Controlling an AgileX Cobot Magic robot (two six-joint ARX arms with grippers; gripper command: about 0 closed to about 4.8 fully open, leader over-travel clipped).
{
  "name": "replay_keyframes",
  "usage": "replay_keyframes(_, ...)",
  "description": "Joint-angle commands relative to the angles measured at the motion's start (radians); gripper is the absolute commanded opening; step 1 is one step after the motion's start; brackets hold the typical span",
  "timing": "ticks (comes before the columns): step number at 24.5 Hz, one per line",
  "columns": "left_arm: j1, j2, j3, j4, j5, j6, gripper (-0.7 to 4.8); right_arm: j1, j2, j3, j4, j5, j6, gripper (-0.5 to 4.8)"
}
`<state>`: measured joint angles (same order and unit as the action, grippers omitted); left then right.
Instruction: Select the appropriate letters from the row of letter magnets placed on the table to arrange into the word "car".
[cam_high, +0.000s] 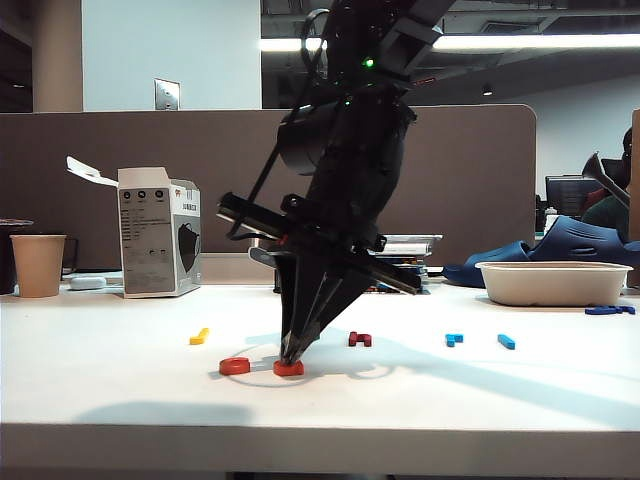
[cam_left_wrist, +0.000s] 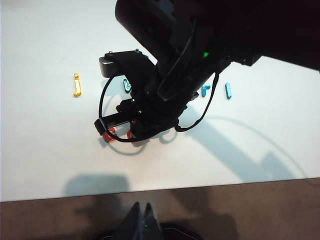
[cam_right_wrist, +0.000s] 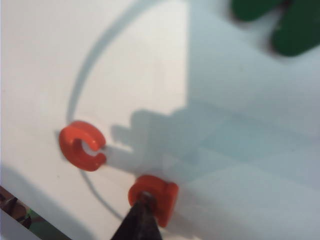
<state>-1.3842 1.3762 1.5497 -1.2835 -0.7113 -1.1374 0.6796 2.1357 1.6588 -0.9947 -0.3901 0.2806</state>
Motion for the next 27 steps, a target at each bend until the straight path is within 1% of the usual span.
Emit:
replay_keyframes(1, 0.001, -0.002, 0.004, 0.000, -0.009, 0.003, -0.05, 0.002, -0.003, 0.001, 0.003, -0.006, 0.003, -0.06)
replay_keyframes(27, 0.001, -0.002, 0.004, 0.000, -0.010, 0.003, -0.05, -0.002, -0.004, 0.002, 0.027, -0.011, 0.007, -0.06)
